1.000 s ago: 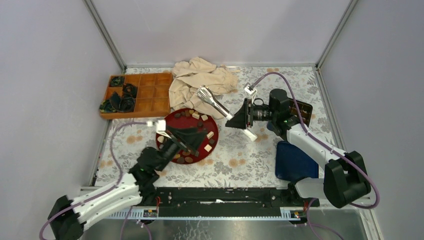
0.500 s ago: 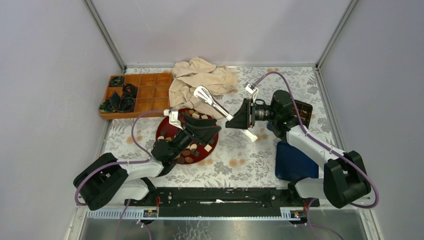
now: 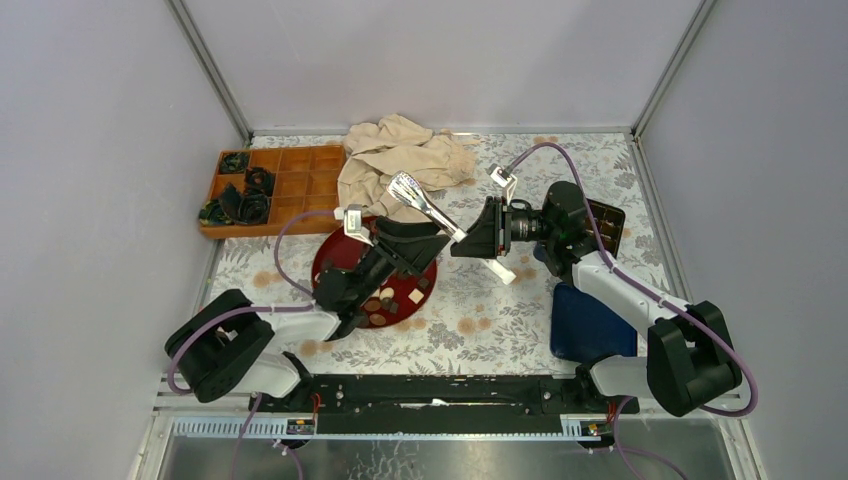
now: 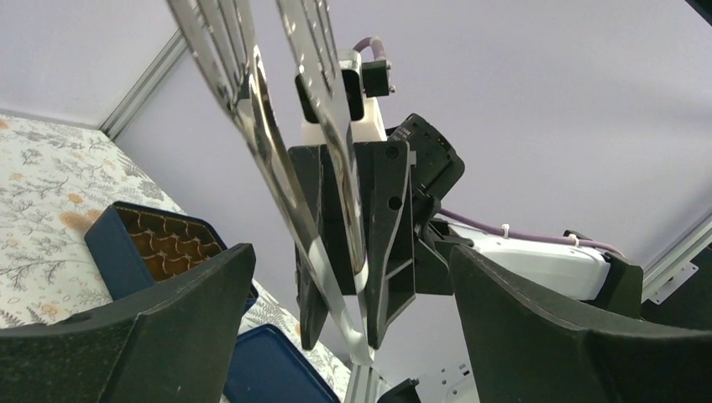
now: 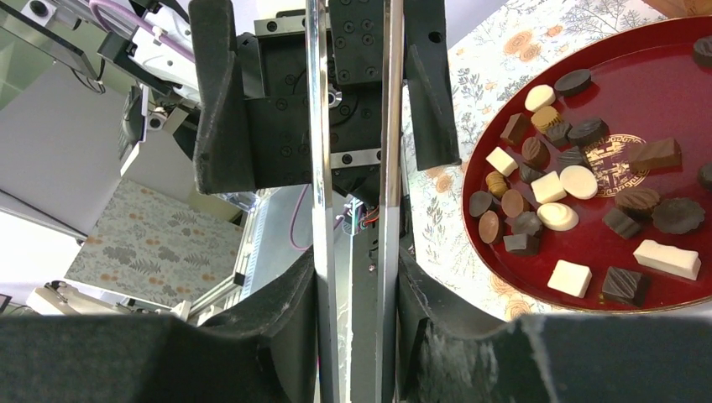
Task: Pack the chocolate
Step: Adjust the clamp.
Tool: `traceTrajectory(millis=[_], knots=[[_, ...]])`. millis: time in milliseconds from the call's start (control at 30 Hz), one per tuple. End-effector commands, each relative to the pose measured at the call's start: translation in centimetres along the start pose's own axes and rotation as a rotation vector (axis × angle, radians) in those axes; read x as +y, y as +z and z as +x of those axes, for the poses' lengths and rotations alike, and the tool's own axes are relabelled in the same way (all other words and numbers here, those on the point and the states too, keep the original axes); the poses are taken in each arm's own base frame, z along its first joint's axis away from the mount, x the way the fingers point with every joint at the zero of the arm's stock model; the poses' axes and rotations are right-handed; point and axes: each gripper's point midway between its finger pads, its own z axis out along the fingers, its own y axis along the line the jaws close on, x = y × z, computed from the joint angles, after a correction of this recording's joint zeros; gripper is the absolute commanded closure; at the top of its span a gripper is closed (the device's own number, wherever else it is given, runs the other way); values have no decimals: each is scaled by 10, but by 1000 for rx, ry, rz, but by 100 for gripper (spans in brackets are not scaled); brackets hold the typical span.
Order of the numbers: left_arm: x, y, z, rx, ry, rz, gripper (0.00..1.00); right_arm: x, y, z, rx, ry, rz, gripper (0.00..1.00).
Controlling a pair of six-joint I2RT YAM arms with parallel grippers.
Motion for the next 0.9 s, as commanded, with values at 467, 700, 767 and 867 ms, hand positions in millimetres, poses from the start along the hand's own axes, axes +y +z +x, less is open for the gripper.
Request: traceTrajectory(millis=[467,700,767,867], knots=[[-11,28,-23,-106,-40,53,38,25,2,-6,7,-92,-73,80],[-13,31,-20,-92,-51,66,68,25,3,-6,8,-87,-74,80],[-13,32,-19,-88,-53,69,74,26,3,-6,7,-90,-73,80],[-13,32,-19,-83,-53,71,80,26,3,-6,7,-90,-74,80]])
